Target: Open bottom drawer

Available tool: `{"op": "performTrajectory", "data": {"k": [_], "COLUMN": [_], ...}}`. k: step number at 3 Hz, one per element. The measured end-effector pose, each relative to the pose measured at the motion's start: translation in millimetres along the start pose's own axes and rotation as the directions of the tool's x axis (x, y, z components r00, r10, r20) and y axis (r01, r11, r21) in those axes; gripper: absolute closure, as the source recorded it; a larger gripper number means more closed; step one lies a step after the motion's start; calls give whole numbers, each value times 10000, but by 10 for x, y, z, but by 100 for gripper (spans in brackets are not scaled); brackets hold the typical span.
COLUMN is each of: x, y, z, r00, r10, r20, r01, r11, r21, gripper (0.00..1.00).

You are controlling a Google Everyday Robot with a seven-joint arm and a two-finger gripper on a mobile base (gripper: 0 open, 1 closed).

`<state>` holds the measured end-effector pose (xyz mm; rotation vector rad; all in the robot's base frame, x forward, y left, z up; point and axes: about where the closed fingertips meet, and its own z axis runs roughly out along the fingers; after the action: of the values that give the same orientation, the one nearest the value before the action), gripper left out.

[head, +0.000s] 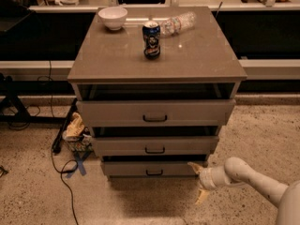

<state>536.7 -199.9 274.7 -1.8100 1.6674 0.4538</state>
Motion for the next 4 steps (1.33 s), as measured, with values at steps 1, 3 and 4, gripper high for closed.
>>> {"op": "performTrajectory", "data": {"k": [1,3,4], "x": [215,501,554], "y": [-126,-367,-552], "z": [172,626,786], "r00": [9975,9739,9648], "r10": [-443,-936,-1028], "r20": [-547,-2068,-2420], "r01": [464,1088,1309], "r11": [9982,9921,9860], "r21": [386,631,1031], "gripper": [0,0,0]}}
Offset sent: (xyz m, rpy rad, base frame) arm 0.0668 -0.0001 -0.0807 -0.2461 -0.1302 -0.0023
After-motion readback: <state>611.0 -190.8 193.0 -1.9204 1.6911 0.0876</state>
